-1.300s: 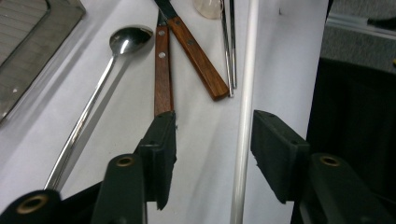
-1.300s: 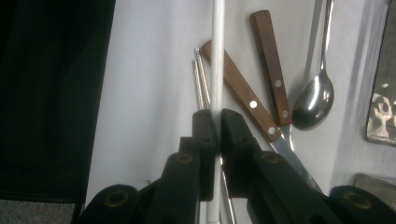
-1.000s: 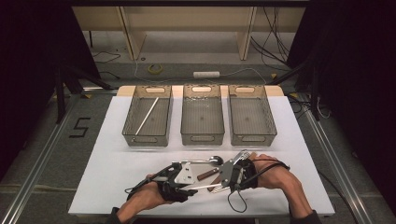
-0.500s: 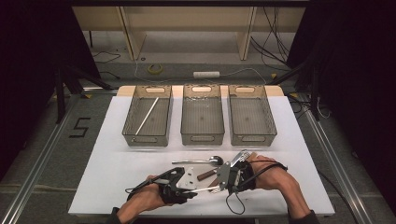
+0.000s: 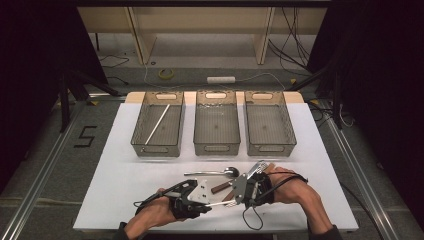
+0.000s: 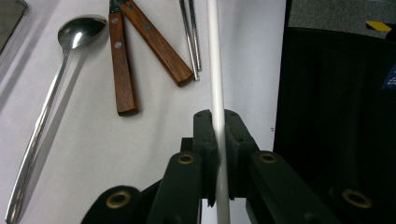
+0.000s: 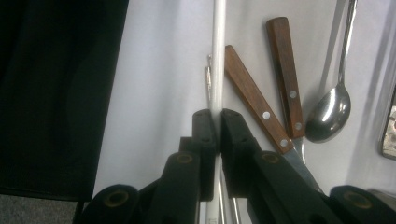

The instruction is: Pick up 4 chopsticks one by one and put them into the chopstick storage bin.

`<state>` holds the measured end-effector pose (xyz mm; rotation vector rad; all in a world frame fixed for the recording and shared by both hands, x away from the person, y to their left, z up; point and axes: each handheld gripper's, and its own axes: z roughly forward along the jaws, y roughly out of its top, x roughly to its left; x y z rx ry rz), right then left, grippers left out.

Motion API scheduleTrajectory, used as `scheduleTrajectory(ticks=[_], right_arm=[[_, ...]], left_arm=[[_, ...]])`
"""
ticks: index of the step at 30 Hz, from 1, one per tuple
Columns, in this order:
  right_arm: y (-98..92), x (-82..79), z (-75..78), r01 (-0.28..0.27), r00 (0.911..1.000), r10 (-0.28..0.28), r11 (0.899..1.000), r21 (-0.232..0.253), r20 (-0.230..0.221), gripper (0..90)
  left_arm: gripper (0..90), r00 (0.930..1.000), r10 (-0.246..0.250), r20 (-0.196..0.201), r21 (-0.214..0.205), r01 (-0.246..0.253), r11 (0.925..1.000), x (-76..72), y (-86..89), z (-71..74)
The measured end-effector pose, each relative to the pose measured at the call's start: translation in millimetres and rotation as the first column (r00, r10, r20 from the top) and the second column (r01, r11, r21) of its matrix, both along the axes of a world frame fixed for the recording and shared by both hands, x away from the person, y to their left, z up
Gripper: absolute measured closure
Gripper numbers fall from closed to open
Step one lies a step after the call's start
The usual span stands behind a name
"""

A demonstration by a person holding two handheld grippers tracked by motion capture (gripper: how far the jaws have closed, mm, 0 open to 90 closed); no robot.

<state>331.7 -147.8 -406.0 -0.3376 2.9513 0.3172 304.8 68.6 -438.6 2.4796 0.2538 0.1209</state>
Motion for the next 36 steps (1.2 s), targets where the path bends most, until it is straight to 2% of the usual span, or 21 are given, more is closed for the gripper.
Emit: scheduleTrajectory(ticks=[8, 11, 15, 16, 18, 19, 20, 21, 22, 23, 24, 25, 26, 27, 28, 30, 31, 33, 35, 36], right_arm=[[-2.1, 1.1, 2.2, 0.012, 0.9997, -0.011, 1.0, 0.018, -0.021, 83.9], [-4.8, 2.6, 3.9, 0.047, 0.9981, -0.045, 0.997, 0.053, -0.041, 81.2], [-11.7, 7.3, 11.1, 0.116, 0.9931, -0.113, 0.985, 0.131, -0.031, 64.3], [-13.3, 8.3, 13.4, 0.145, 0.9894, -0.143, 0.976, 0.16, -0.027, 61.3], [-16.2, 9.9, 16.5, 0.171, 0.9852, -0.166, 0.962, 0.214, -0.041, 52.6], [-17.6, 10.2, 18.0, 0.195, 0.9806, -0.193, 0.95, 0.244, -0.034, 48.7], [-19.5, 11.0, 19.9, 0.231, 0.9726, -0.229, 0.932, 0.281, -0.038, 47.2], [-20.9, 11.5, 20.9, 0.236, 0.9714, -0.233, 0.924, 0.3, -0.044, 44.6], [-23.0, 11.3, 22.4, 0.241, 0.9694, -0.243, 0.915, 0.323, -0.034, 42.3], [-26.5, 11.1, 24.6, 0.258, 0.9636, -0.266, 0.899, 0.353, -0.028, 41.1], [-29.1, 11.5, 25.9, 0.267, 0.9611, -0.274, 0.887, 0.377, -0.036, 40.3], [-33.7, 11.8, 28.2, 0.29, 0.9533, -0.298, 0.861, 0.418, -0.047, 39.7], [-37.6, 12.5, 29.7, 0.305, 0.9479, -0.314, 0.84, 0.449, -0.056, 39.4], [-40.4, 12.3, 30.5, 0.317, 0.9434, -0.325, 0.825, 0.469, -0.065, 39.0], [-44.5, 12.0, 31.2, 0.332, 0.9368, -0.342, 0.801, 0.498, -0.074, 38.0], [-49.8, 11.6, 31.2, 0.366, 0.9213, -0.378, 0.76, 0.537, -0.093, 37.0], [-51.7, 11.1, 30.6, 0.374, 0.916, -0.39, 0.745, 0.552, -0.096, 36.9], [-57.1, 9.3, 27.4, 0.412, 0.8941, -0.433, 0.696, 0.588, -0.113, 36.5], [-62.0, 7.0, 23.3, 0.435, 0.8777, -0.462, 0.657, 0.615, -0.128, 36.1], [-63.6, 6.2, 21.8, 0.446, 0.8711, -0.472, 0.644, 0.622, -0.137, 35.4]], left_arm=[[85.3, 1.0, -0.004, 0.007, -0.015, 0.004, 0.9999, -0.6, 2.4, 2.0], [85.4, 1.0, 0.003, 0.006, -0.026, -0.003, 0.9997, 0.0, 4.0, 3.5], [85.4, 0.9996, 0.029, 0.005, -0.031, -0.029, 0.9991, 1.9, 7.6, 4.9], [85.4, 0.9992, 0.04, 0.005, -0.033, -0.04, 0.9986, 2.7, 8.6, 5.2], [85.4, 0.9978, 0.066, 0.004, -0.041, -0.065, 0.997, 6.0, 12.6, 6.3], [85.4, 0.9964, 0.085, 0.005, -0.05, -0.084, 0.9952, 7.4, 15.6, 7.0], [85.4, 0.9953, 0.096, 0.004, -0.055, -0.096, 0.9939, 8.7, 17.5, 7.5], [85.4, 0.9934, 0.115, 0.001, -0.064, -0.114, 0.9914, 10.3, 20.2, 8.4], [85.3, 0.9894, 0.145, 0.006, -0.079, -0.144, 0.9864, 12.1, 23.7, 9.5], [85.4, 0.9869, 0.161, 0.009, -0.087, -0.16, 0.9834, 13.7, 26.0, 10.1], [85.4, 0.9814, 0.192, 0.013, -0.096, -0.19, 0.9772, 16.0, 29.6, 11.6], [85.4, 0.976, 0.217, 0.016, -0.105, -0.214, 0.9711, 17.4, 32.0, 12.5], [85.3, 0.9726, 0.232, 0.014, -0.113, -0.229, 0.9669, 18.7, 33.9, 13.3], [85.4, 0.9657, 0.259, 0.012, -0.13, -0.256, 0.9579, 20.5, 37.1, 14.5], [85.4, 0.9598, 0.281, 0.008, -0.141, -0.277, 0.9504, 22.2, 39.8, 15.6], [85.3, 0.9491, 0.315, 0.011, -0.157, -0.309, 0.9378, 24.5, 44.1, 17.2], [85.4, 0.9426, 0.334, 0.012, -0.165, -0.327, 0.9303, 25.8, 46.5, 18.0], [85.4, 0.9302, 0.367, 0.015, -0.18, -0.358, 0.916, 28.6, 52.1, 19.8], [85.3, 0.922, 0.387, 0.012, -0.188, -0.378, 0.9065, 31.2, 56.6, 21.3], [85.4, 0.9147, 0.404, 0.009, -0.196, -0.394, 0.8977, 33.2, 59.7, 22.0]])
